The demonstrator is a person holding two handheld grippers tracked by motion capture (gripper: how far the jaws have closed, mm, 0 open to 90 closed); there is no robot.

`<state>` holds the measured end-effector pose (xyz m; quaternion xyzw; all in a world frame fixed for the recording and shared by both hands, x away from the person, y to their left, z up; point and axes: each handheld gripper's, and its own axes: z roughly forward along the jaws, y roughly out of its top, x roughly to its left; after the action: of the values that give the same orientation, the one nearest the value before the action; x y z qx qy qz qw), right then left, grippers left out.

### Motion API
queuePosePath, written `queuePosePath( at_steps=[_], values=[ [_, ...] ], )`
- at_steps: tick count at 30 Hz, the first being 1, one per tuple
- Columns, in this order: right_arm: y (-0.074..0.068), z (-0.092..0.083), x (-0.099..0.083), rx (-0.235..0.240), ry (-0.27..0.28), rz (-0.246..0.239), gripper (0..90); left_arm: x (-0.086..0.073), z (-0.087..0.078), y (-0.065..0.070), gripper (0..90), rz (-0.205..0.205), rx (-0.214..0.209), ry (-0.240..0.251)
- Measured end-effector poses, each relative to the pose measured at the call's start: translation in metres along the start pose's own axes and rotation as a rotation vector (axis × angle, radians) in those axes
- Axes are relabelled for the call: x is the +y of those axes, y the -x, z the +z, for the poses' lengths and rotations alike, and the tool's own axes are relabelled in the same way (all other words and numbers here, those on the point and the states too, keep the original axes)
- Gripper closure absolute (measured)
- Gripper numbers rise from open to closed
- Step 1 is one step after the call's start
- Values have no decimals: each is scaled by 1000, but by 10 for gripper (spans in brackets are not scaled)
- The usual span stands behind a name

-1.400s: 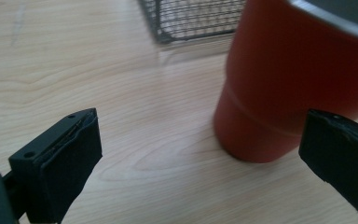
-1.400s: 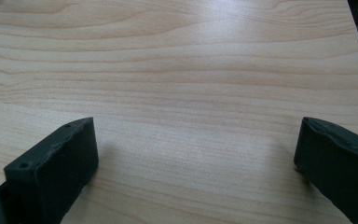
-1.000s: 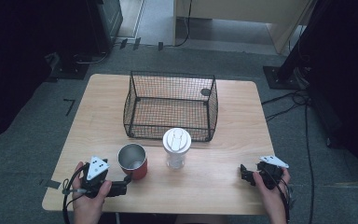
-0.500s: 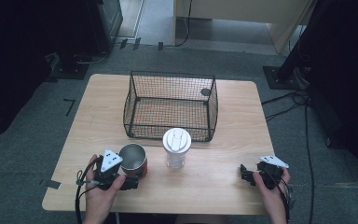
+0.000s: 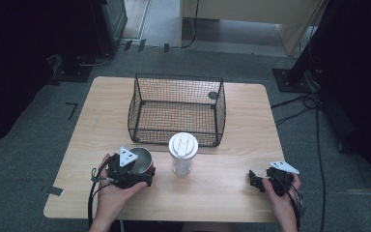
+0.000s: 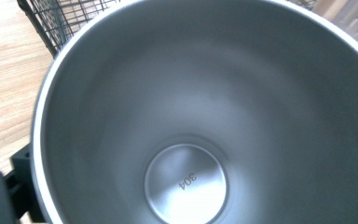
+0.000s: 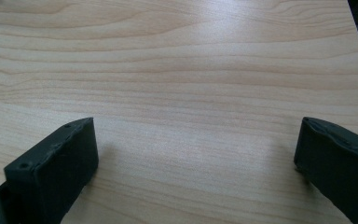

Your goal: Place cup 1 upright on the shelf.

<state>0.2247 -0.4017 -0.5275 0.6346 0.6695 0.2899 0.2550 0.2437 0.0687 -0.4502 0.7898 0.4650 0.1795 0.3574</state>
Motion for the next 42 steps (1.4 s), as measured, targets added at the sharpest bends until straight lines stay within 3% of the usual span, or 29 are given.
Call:
queuePosePath(
  at_steps=[4, 17, 23, 29, 31, 42],
  values=[
    [0, 0, 0, 0, 0, 0, 0, 0, 1, 1, 68, 11, 12, -5],
    [0, 0, 0, 0, 0, 0, 0, -3, -4, -1, 73, 12, 25, -7],
    [0, 0, 0, 0, 0, 0, 0, 0, -12, -3, 1, -12, -1, 24],
    [0, 0, 0, 0, 0, 0, 0, 0, -9, 0, 1, 12, 10, -9],
    [0, 0, 0, 0, 0, 0, 0, 0, -8, 1, 55, 1, 23, -10],
    [0, 0, 0, 0, 0, 0, 0, -2, -18, 0, 78, -23, 57, 66]
  ],
)
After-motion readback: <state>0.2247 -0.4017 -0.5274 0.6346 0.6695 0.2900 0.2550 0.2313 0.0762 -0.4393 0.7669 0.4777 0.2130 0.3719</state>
